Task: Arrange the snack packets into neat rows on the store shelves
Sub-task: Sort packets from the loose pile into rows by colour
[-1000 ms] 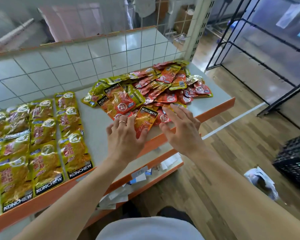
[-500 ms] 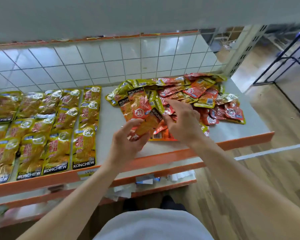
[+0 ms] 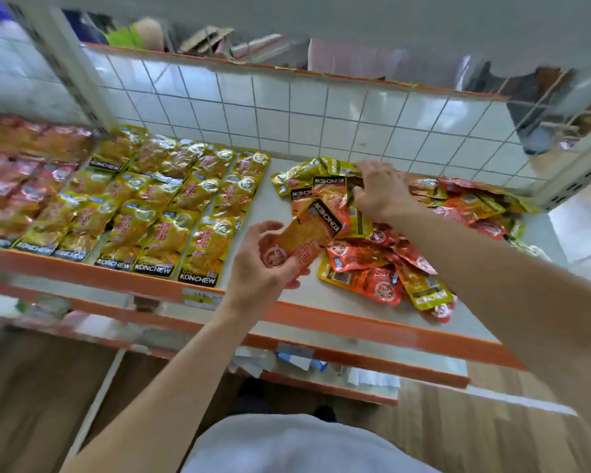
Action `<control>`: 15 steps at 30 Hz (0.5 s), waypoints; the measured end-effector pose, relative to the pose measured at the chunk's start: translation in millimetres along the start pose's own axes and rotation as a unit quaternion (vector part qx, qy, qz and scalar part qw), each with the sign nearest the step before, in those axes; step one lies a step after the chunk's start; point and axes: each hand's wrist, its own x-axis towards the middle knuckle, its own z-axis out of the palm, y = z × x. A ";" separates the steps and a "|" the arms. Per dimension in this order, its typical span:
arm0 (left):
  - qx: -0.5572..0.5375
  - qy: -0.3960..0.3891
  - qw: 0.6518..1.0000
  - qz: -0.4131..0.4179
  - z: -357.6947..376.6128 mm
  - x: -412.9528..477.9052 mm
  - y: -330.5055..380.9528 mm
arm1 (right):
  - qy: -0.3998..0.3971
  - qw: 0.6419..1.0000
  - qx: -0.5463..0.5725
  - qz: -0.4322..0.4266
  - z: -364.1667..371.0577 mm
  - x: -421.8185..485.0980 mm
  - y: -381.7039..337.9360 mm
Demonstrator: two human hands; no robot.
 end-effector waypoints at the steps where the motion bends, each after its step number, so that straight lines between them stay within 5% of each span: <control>1: 0.011 0.008 1.000 0.001 -3.4 -1.9 2.8 | -0.005 1.000 -0.016 0.005 2.1 7.7 -0.3; 9: -0.044 0.085 0.995 -0.026 -34.7 -2.1 19.8 | 0.072 0.994 -0.066 -0.050 6.2 28.1 8.6; 15: -0.111 0.106 0.986 -0.073 -28.1 14.7 25.7 | 0.212 0.966 0.125 -0.075 -17.7 -15.5 16.9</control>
